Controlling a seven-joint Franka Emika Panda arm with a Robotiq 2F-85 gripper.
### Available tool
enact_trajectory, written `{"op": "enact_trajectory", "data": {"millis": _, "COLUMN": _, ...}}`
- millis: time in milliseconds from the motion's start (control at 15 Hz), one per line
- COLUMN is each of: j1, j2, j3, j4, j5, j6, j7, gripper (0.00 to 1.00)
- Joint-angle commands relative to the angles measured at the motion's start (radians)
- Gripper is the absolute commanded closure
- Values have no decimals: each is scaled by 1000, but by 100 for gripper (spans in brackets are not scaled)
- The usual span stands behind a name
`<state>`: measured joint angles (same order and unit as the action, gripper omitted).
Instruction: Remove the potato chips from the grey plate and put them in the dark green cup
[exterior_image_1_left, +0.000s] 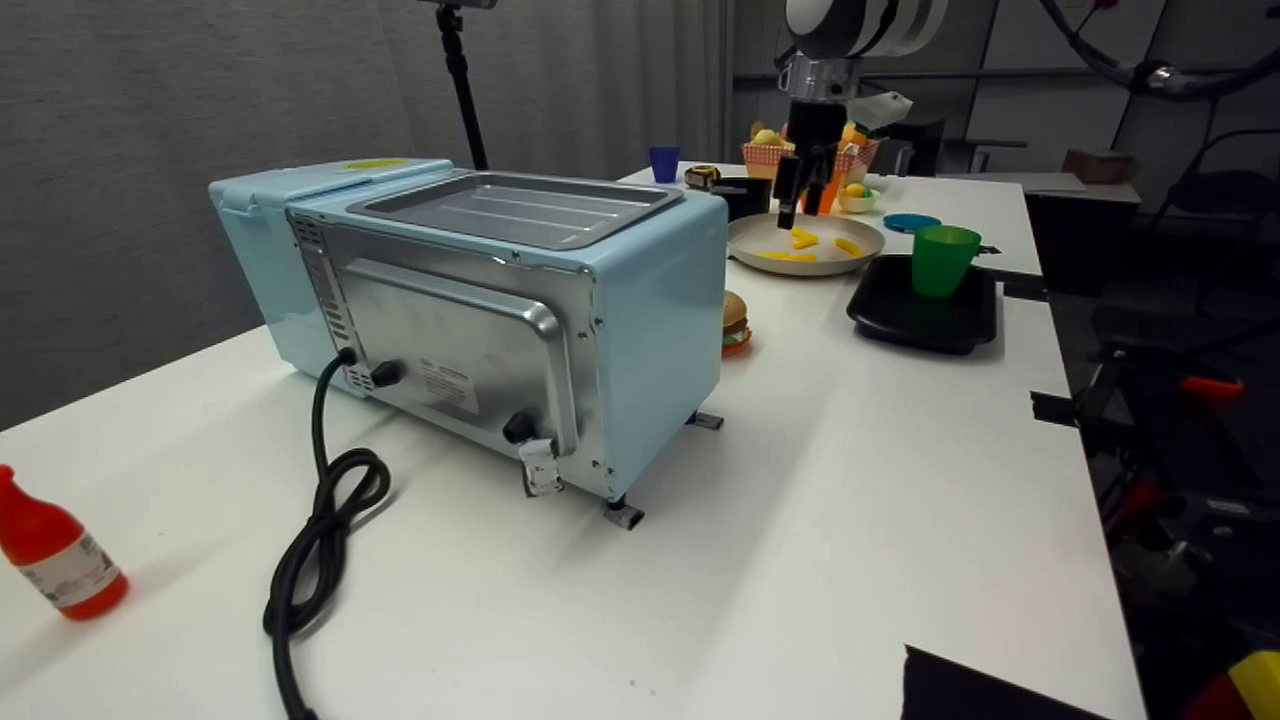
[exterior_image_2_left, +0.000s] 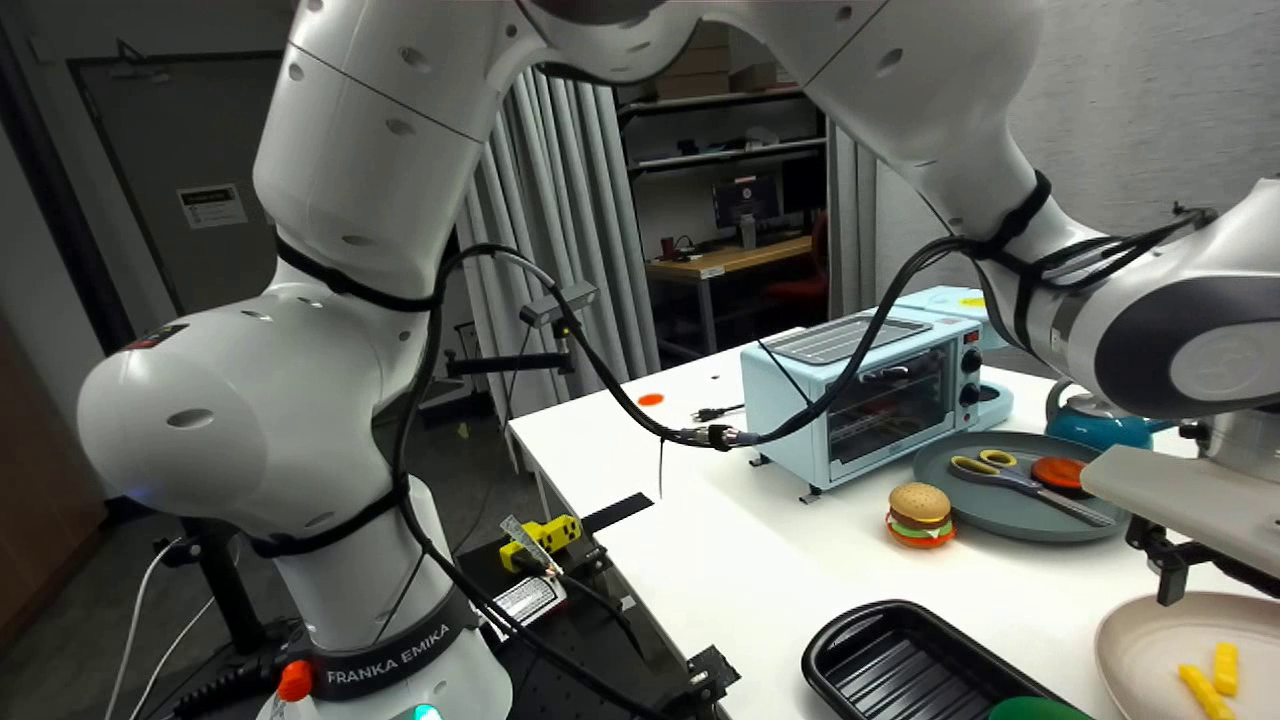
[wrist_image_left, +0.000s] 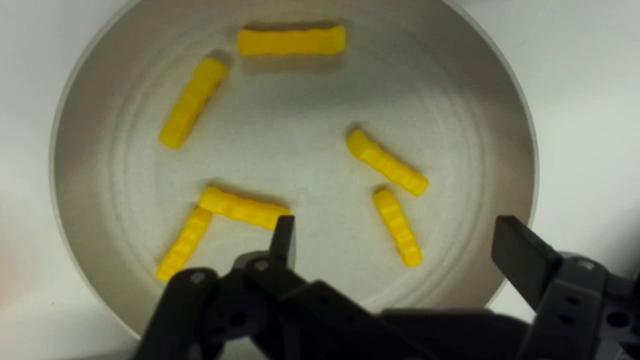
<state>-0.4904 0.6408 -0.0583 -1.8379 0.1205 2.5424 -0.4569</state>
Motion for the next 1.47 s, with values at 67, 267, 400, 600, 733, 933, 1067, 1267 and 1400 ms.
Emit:
{"op": "enact_trajectory", "data": {"millis": 67, "j1": -45, "j2": 60, "j3": 44, "j4": 106, "j5": 6, "j6": -114, "j7": -136, "gripper": 0}}
{"op": "enact_trajectory", "data": {"millis": 267, "j1": -68, "j2": 77, "j3": 71, "j4": 150, "j5": 10, "j6": -182, "j7": -265, "gripper": 0}}
{"op": "enact_trajectory", "data": {"millis": 400, "j1": -82, "j2": 84, "j3": 86, "j4": 177, "j5": 14, "j6": -248, "j7": -374, "gripper": 0}}
{"op": "enact_trajectory", "data": {"millis": 600, "j1": -42, "j2": 65, "j3": 46, "j4": 144, "j5": 18, "j6": -232, "j7": -380, "gripper": 0}}
{"op": "enact_trajectory", "data": {"millis": 733, "j1": -42, "j2": 68, "j3": 46, "j4": 153, "j5": 18, "j6": -244, "j7": -422, "gripper": 0}}
{"op": "enact_trajectory", "data": {"millis": 933, "j1": -42, "j2": 73, "j3": 46, "j4": 159, "j5": 18, "j6": -244, "j7": -433, "gripper": 0}}
{"op": "enact_trajectory", "data": {"millis": 1067, "j1": -43, "j2": 75, "j3": 46, "j4": 159, "j5": 18, "j6": -244, "j7": -434, "gripper": 0}}
{"op": "enact_trajectory", "data": {"millis": 1267, "j1": -45, "j2": 95, "j3": 47, "j4": 184, "j5": 1, "j6": -249, "j7": -476, "gripper": 0}}
{"op": "enact_trajectory", "data": {"millis": 1400, "j1": -48, "j2": 106, "j3": 46, "j4": 197, "j5": -9, "j6": -253, "j7": -516, "gripper": 0}}
